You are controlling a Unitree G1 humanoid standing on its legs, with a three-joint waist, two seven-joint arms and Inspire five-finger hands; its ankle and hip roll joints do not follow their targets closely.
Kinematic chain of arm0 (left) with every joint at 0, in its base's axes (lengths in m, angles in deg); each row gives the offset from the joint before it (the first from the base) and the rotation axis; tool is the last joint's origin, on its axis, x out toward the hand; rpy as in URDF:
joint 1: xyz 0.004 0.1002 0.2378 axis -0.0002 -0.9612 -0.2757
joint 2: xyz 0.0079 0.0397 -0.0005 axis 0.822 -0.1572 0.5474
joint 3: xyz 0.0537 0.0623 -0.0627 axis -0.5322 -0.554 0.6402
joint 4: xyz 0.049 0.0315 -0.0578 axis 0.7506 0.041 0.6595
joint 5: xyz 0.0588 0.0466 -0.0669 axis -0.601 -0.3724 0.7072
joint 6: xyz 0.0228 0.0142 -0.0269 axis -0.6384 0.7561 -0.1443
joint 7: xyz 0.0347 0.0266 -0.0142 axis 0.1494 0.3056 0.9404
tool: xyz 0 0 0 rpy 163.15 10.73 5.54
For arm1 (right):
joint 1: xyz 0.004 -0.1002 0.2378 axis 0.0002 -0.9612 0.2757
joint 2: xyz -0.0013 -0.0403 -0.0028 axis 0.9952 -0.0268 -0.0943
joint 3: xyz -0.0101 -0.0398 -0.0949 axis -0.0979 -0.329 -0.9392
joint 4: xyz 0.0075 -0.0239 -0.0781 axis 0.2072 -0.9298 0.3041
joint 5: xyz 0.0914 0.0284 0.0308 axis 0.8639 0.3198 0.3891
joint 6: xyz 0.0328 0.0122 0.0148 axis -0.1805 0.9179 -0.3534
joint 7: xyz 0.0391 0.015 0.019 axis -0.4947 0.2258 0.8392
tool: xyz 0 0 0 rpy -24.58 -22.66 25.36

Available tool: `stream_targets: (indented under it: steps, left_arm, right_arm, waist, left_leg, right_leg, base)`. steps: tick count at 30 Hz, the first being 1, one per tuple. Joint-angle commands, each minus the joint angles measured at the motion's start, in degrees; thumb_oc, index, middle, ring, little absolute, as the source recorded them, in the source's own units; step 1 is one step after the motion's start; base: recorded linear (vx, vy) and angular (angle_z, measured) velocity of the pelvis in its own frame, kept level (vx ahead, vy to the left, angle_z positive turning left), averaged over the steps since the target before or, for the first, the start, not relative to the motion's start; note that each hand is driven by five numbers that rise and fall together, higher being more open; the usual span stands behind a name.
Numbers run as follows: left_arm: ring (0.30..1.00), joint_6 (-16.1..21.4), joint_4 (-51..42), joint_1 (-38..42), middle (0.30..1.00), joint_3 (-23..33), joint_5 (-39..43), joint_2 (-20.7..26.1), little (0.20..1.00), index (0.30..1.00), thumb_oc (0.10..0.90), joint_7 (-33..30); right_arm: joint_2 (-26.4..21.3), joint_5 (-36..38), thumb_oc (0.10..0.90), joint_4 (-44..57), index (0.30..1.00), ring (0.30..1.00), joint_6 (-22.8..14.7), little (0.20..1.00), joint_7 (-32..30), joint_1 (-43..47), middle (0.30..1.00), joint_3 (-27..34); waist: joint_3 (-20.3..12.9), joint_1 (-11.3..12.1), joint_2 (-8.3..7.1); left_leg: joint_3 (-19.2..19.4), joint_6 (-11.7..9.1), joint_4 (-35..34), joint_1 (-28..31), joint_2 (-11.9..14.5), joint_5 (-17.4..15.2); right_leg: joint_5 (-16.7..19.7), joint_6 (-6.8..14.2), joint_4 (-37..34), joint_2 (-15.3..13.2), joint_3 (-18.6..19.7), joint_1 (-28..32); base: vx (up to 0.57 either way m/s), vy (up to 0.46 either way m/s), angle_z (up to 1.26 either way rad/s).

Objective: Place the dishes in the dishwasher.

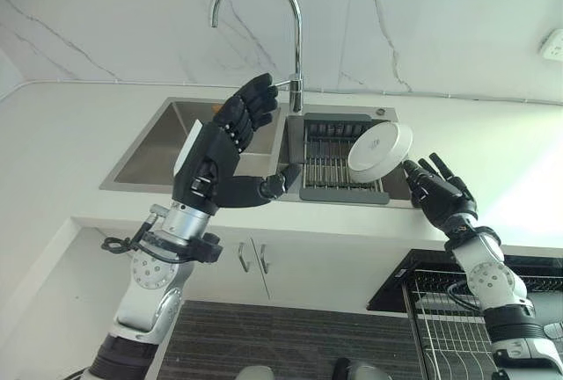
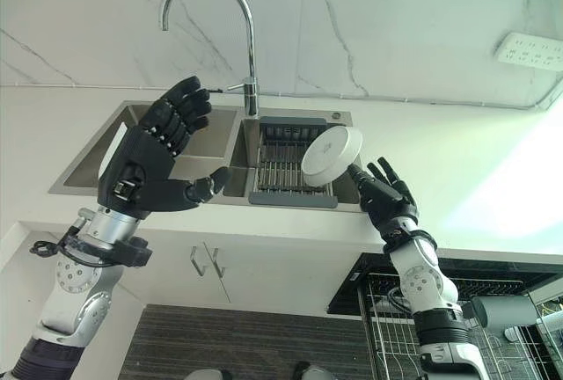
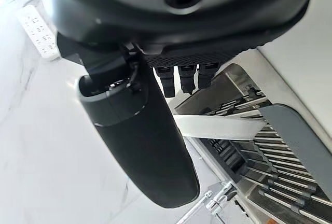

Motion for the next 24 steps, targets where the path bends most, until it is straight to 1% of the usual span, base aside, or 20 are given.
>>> stream_targets:
  steps: [1, 3, 6, 9, 17, 24]
  left_arm:
    - [0.9, 3.29, -2.63, 5.91, 0.9, 0.2, 3.22, 2.95, 0.9, 0.9, 0.8, -1.72]
    - [0.9, 3.14, -2.74, 5.95, 0.9, 0.15, 3.24, 3.08, 0.9, 0.9, 0.8, -1.96]
    - [0.9, 3.03, -2.34, 6.13, 0.9, 0.0, 3.43, 3.52, 0.9, 0.9, 0.8, -2.16]
    - [0.9, 2.94, -2.12, 6.22, 0.9, -0.29, 3.85, 3.81, 0.9, 0.9, 0.8, -1.85]
    - [0.9, 2.45, -1.51, 7.24, 0.9, -1.19, 4.73, 4.74, 0.9, 0.9, 0.8, -2.2]
    - [0.9, 2.11, -1.31, 7.36, 0.9, -1.62, 5.27, 5.21, 0.9, 0.9, 0.8, -2.25]
  right_arm:
    - [-3.69, 3.3, 0.8, -1.95, 0.9, 0.9, -1.99, 0.9, 2.75, 9.5, 0.9, 0.4]
    - [-4.18, 2.96, 0.8, -3.18, 0.9, 0.9, -1.83, 0.9, 3.27, 10.16, 0.9, 0.28]
    - [-5.74, 3.5, 0.8, -6.12, 0.9, 0.9, -0.21, 0.9, 4.13, 12.3, 0.9, -0.16]
    - [-7.27, 4.44, 0.8, -9.75, 0.9, 0.9, 0.6, 0.9, 5.28, 14.3, 0.9, -0.59]
    - [-9.92, 4.66, 0.8, -17.29, 0.9, 0.9, 3.72, 0.9, 7.52, 18.42, 0.9, -2.1]
    - [-10.6, 5.01, 0.8, -21.37, 0.9, 0.9, 5.22, 0.9, 9.39, 20.45, 0.9, -3.68]
  waist:
    - [-3.58, 0.29, -1.35]
    - [-3.55, 0.48, -1.34]
    - [-3.75, 0.96, -1.29]
    - [-3.94, 1.52, -1.31]
    - [-4.47, 2.53, -1.3]
    - [-4.65, 3.2, -1.21]
  left_leg:
    - [2.43, 1.75, 2.46, 0.85, -0.01, -8.53]
    - [2.34, 1.72, 2.46, 0.88, -0.04, -8.5]
    - [2.09, 1.6, 2.46, 0.8, -0.09, -8.41]
    - [1.77, 1.43, 2.46, 0.75, -0.13, -8.29]
    - [1.13, 1.16, 2.46, 0.55, -0.23, -8.08]
    - [0.82, 1.05, 2.46, 0.61, -0.26, -7.98]
  right_leg:
    - [-5.64, 5.56, -3.51, -0.38, -0.24, 6.39]
    - [-5.71, 5.51, -3.51, -0.37, -0.35, 6.51]
    - [-5.9, 5.46, -3.51, -0.4, -0.6, 6.67]
    - [-6.04, 5.45, -3.51, -0.48, -0.96, 6.9]
    - [-6.45, 5.32, -3.51, -0.6, -1.67, 7.23]
    - [-6.68, 5.23, -3.51, -0.64, -2.1, 7.58]
  base:
    - [0.0, 0.0, 0.0]
    - [0.0, 0.0, 0.0]
    - [0.0, 0.0, 0.0]
    - [0.0, 0.006, 0.06]
    - [0.0, 0.005, 0.04]
    - [0.0, 0.0, 0.0]
